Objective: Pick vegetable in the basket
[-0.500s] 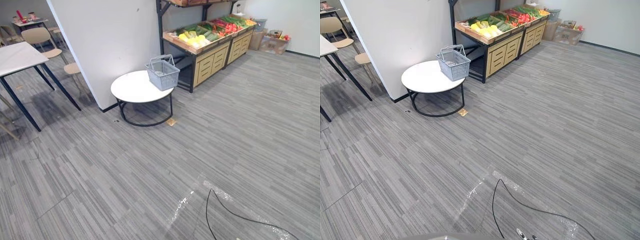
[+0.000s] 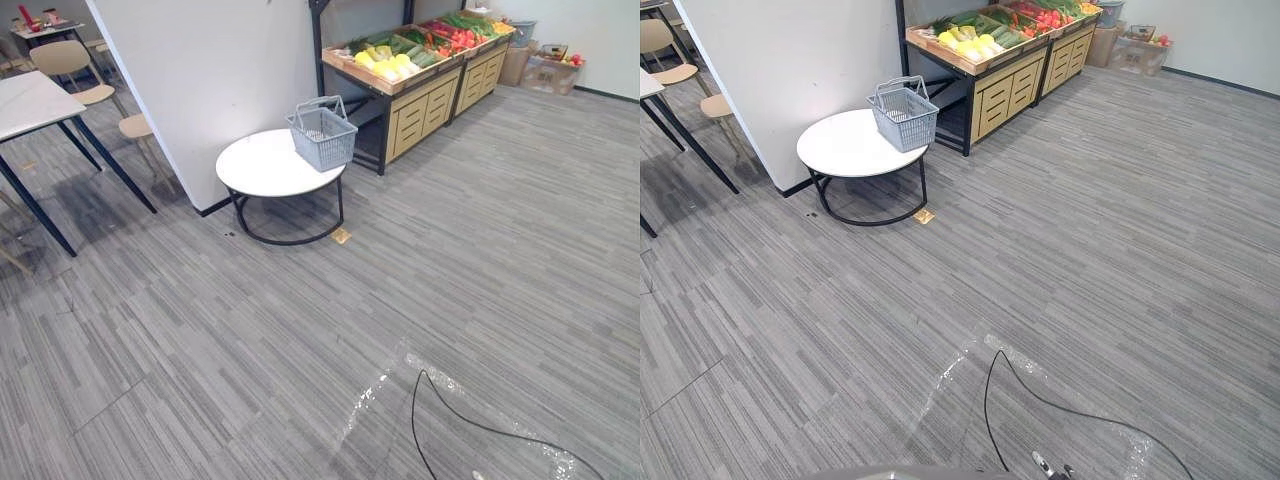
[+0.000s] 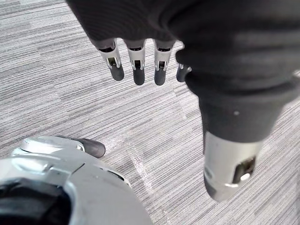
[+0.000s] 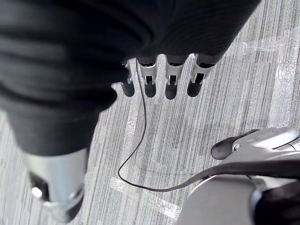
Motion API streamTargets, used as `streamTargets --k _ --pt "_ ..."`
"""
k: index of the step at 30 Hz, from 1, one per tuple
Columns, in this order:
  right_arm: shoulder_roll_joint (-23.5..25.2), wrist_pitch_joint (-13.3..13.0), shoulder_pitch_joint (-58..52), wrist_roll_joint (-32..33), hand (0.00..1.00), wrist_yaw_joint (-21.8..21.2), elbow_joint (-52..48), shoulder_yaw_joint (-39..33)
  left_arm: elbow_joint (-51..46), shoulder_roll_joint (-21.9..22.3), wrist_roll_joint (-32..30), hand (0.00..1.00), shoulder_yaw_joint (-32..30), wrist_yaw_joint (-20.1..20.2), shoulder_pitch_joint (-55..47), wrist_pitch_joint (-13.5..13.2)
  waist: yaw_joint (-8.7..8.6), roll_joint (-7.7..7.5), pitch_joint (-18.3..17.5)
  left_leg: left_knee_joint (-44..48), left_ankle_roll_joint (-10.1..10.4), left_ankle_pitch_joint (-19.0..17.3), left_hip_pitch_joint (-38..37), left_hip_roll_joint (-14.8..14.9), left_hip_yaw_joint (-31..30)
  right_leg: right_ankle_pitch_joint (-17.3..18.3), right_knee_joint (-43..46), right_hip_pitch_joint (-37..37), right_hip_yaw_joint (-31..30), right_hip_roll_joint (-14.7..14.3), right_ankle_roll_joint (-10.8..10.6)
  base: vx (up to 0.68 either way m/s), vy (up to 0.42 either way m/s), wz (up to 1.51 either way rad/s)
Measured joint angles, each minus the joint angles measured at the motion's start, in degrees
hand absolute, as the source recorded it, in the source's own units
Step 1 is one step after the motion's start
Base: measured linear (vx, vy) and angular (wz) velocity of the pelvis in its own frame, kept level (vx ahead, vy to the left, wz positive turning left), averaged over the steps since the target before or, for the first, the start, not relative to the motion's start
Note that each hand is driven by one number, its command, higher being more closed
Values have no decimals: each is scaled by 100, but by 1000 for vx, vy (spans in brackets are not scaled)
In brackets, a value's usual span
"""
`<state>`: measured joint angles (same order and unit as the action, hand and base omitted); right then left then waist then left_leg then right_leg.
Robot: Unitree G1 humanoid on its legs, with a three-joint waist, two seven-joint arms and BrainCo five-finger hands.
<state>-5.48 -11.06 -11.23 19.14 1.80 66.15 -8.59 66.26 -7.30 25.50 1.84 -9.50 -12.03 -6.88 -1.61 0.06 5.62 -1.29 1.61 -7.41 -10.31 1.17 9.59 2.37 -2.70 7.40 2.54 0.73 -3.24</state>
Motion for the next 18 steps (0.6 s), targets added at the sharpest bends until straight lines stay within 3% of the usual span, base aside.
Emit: streamTargets --k 4,18 --pt "-25 83 0 224 0 -369 2 -1 13 -5 -201 0 -6 40 6 -5 -3 2 21 -51 0 0 -45 12 90 -22 -41 5 -41 -22 4 -12 -35 -9" --pt "-26 53 6 611 0 -661 8 -2 95 -18 -427 0 -9 117 104 22 -3 15 149 -50 43 -27 -148 32 118 -22 -48 97 5 -43 4 -32 -45 -1"
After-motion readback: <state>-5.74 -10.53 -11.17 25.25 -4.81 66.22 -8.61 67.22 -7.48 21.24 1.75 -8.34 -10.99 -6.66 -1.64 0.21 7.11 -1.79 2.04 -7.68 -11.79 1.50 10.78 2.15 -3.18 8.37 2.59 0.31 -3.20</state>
